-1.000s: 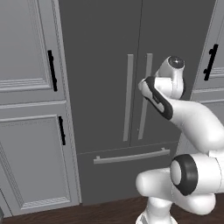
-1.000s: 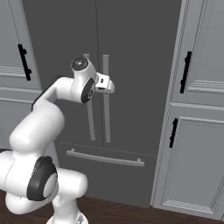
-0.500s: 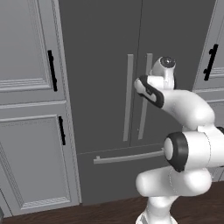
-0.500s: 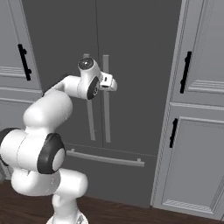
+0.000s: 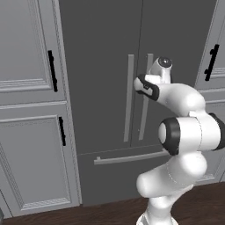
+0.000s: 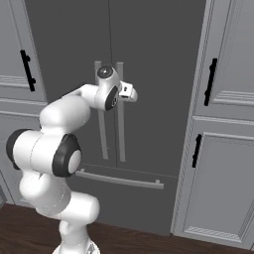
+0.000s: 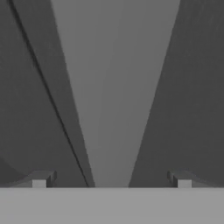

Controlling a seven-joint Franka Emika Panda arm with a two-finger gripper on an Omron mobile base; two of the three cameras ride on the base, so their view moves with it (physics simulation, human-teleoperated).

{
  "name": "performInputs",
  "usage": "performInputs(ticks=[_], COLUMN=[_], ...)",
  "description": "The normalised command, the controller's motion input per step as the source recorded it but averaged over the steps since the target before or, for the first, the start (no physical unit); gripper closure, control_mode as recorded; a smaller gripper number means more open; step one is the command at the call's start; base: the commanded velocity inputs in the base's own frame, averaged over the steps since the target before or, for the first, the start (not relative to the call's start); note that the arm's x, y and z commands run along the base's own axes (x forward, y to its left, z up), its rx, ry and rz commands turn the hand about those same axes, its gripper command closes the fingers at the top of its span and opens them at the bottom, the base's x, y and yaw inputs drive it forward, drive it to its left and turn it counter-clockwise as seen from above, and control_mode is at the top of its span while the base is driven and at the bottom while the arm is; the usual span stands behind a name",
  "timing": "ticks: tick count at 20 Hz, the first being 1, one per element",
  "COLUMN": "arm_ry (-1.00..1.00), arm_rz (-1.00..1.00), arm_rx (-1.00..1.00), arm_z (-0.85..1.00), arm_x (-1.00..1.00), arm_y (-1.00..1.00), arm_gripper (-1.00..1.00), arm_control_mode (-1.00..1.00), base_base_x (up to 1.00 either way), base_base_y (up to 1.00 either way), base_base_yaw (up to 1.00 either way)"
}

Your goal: Grab a lemon wedge from the fridge and one ice cube from the ice bowl, and put them in the glass of lemonade.

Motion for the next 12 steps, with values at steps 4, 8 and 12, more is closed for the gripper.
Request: performInputs(ticks=[4, 8, 12], arm_ry=[0.00, 0.00, -0.02], arm_rz=[0.00, 0.00, 0.00], arm_rx=[0.00, 0.00, 0.00], arm_z=[-0.24, -0.19, -0.31], arm_x=[0.50, 0.39, 0.29], arm_y=[-0.06, -0.01, 0.00], arm_gripper=[-1.00, -1.00, -1.00], arm_control_mode=[-1.00, -1.00, -1.00], base_base_x=[0.00, 0.00, 0.00], base_base_y=[0.00, 0.00, 0.00], base_base_yaw=[0.00, 0.00, 0.00])
